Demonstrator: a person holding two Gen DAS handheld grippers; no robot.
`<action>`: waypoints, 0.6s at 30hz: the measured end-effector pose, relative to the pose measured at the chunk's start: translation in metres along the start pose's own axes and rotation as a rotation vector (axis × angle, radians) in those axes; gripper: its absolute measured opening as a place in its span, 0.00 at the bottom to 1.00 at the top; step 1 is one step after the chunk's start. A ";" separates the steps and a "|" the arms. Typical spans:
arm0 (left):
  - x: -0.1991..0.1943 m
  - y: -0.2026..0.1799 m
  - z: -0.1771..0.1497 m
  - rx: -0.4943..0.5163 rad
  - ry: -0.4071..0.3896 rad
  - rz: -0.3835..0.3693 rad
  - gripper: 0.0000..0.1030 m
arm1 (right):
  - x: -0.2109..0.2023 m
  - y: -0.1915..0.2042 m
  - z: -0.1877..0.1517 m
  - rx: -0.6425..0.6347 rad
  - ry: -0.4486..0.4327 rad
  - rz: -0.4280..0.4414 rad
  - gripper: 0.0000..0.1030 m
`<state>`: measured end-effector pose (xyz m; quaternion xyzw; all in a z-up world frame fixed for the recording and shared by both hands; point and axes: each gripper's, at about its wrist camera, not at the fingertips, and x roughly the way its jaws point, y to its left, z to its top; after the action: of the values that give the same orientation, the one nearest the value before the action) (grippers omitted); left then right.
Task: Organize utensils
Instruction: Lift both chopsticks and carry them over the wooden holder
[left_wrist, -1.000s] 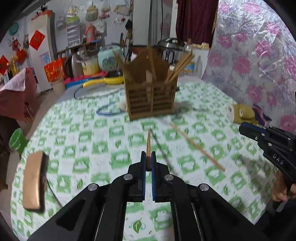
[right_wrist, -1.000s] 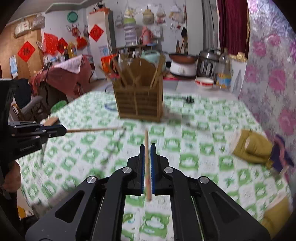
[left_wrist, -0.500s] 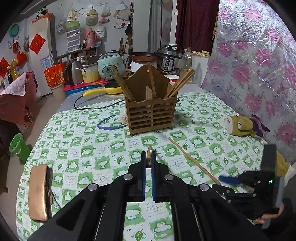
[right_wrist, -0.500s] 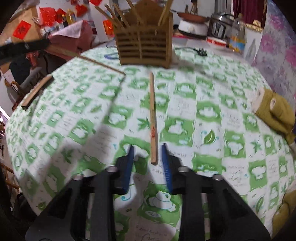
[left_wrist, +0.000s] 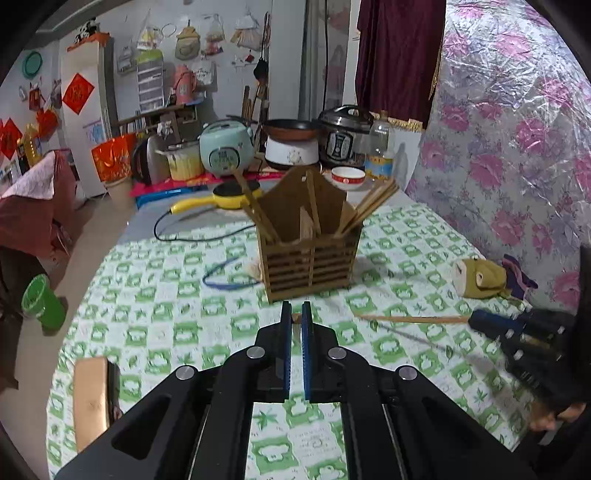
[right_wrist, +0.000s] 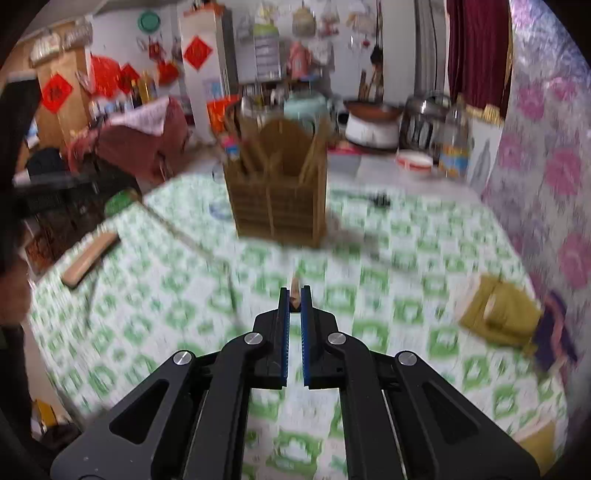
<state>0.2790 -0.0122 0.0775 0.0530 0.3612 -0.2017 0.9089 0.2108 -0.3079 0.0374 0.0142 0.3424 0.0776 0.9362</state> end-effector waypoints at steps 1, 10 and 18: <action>-0.001 -0.001 0.005 0.003 -0.004 -0.001 0.05 | -0.003 -0.001 0.009 0.001 -0.021 0.005 0.06; -0.010 -0.006 0.040 -0.003 -0.039 -0.031 0.05 | -0.019 -0.003 0.056 0.005 -0.112 0.047 0.06; -0.025 -0.007 0.107 -0.010 -0.142 -0.015 0.05 | -0.034 -0.005 0.118 0.038 -0.229 0.073 0.06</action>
<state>0.3276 -0.0367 0.1730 0.0313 0.2971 -0.2101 0.9309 0.2618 -0.3151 0.1494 0.0531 0.2341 0.1032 0.9653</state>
